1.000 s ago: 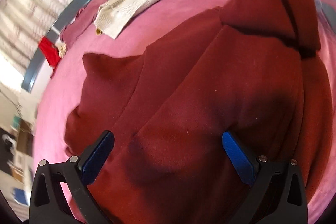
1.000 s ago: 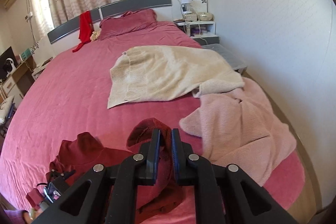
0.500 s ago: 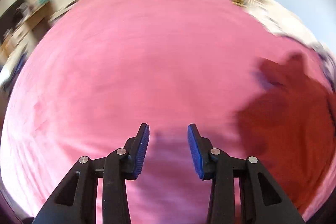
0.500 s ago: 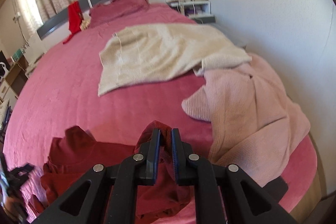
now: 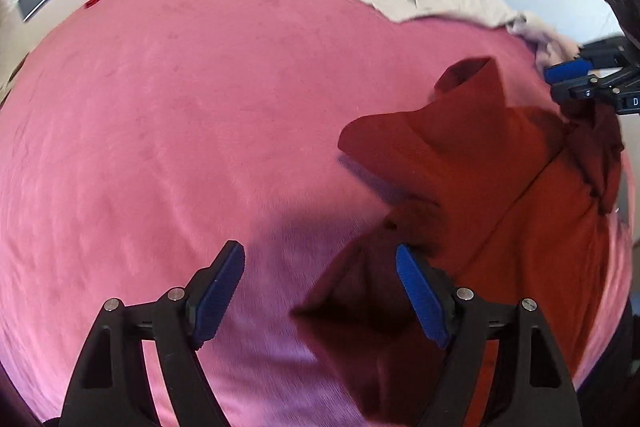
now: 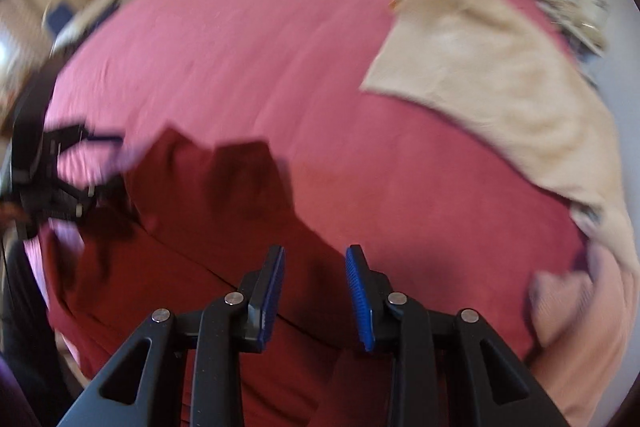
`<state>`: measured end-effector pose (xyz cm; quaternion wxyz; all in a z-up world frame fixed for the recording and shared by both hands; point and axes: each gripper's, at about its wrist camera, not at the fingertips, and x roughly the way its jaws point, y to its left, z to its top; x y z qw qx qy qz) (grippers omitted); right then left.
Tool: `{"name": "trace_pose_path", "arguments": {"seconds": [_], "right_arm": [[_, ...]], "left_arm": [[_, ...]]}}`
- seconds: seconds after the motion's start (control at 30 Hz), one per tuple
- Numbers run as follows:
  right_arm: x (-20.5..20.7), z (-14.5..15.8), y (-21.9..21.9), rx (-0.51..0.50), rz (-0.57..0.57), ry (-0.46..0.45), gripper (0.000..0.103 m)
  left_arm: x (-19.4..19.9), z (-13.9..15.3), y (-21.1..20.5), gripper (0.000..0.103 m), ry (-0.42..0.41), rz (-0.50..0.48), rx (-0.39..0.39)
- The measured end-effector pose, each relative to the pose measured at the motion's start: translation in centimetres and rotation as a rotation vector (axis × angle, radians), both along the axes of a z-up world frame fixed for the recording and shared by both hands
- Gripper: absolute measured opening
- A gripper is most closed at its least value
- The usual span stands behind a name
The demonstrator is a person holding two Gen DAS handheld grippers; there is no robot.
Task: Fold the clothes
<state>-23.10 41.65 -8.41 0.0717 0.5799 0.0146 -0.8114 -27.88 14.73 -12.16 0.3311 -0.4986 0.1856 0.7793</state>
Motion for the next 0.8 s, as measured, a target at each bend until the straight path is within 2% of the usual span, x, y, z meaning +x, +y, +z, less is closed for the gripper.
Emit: {"name": "trace_pose_path", "arguments": {"seconds": [0.13, 0.27, 0.33, 0.4, 0.5, 0.53, 0.63, 0.73, 0.8], "right_arm": [[-1.7, -2.8, -0.1, 0.023, 0.126, -0.1, 0.031], [-2.4, -4.8, -0.4, 0.067, 0.246, -0.169, 0.032], [-2.5, -5.5, -0.5, 0.086, 0.279, -0.182, 0.033], [-2.4, -6.0, -0.8, 0.096, 0.307, -0.192, 0.035], [-2.2, -6.6, -0.9, 0.101, 0.339, -0.199, 0.038], [-2.1, -6.7, -0.9, 0.1, 0.346, -0.2, 0.038], [-1.7, -6.7, -0.8, 0.101, 0.342, -0.189, 0.039], [-0.7, -6.7, -1.4, 0.15, 0.33, -0.155, 0.033], [0.0, -6.6, -1.8, 0.165, 0.307, -0.137, 0.019]], "left_arm": [[-1.3, -0.2, -0.4, 0.083, -0.067, -0.096, 0.005], [-2.0, -0.6, -0.3, 0.09, -0.086, -0.157, -0.003], [-2.7, -0.7, -0.2, 0.096, -0.09, -0.167, 0.011], [-3.4, -0.7, 0.1, 0.096, -0.106, -0.18, 0.029], [-3.8, -1.0, 0.9, 0.097, -0.188, -0.237, 0.068], [-3.6, -1.3, 1.3, 0.101, -0.176, -0.258, 0.052], [-2.8, -2.0, 2.0, 0.101, -0.1, -0.301, -0.019], [-2.3, -2.2, 2.1, 0.101, -0.051, -0.308, -0.036], [-2.4, -1.9, 1.7, 0.101, -0.077, -0.307, -0.001]]}}
